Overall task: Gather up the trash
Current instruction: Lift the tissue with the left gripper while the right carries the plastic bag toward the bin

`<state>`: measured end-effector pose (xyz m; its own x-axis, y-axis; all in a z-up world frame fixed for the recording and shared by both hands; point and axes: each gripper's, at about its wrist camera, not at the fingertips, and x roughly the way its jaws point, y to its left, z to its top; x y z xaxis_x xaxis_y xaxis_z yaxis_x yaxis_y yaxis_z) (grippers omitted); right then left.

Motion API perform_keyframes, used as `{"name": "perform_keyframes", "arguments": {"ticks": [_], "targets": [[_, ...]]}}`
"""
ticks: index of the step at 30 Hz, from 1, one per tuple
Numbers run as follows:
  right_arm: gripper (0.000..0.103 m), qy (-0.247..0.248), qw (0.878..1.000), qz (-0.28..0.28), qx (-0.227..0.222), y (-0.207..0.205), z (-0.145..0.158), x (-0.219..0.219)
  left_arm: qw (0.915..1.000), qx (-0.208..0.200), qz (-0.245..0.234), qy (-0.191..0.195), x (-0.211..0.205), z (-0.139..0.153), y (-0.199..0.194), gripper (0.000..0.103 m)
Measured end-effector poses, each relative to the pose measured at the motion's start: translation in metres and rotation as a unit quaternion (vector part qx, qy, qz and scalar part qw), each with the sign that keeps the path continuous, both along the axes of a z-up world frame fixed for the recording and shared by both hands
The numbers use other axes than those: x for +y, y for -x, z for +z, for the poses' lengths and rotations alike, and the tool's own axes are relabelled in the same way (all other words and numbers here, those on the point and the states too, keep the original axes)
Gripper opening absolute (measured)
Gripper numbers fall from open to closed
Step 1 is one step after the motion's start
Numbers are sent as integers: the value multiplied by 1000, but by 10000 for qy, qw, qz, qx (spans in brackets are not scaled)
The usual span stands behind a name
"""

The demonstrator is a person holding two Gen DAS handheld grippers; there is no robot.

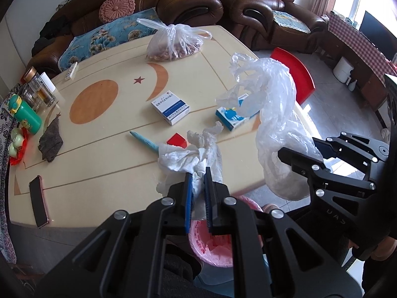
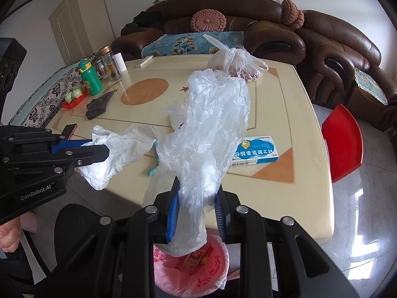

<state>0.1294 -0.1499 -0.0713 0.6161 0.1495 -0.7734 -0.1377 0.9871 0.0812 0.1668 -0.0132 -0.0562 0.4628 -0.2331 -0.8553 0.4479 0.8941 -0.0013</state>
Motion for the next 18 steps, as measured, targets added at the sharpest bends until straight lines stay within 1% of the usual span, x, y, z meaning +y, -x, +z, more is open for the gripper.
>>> {"name": "perform_keyframes", "arguments": {"ticks": [5, 11, 18], "targets": [[25, 9, 10000, 47, -29, 21, 5, 3, 9999, -50, -94, -47, -4, -1, 20, 10], [25, 87, 9999, 96, -20, 46, 3, 6, 9998, -32, -210, -59, -8, -6, 40, 10], [25, 131, 9999, 106, 14, 67, -1, 8, 9994, 54, -315, -102, -8, -21, 60, 10]]}}
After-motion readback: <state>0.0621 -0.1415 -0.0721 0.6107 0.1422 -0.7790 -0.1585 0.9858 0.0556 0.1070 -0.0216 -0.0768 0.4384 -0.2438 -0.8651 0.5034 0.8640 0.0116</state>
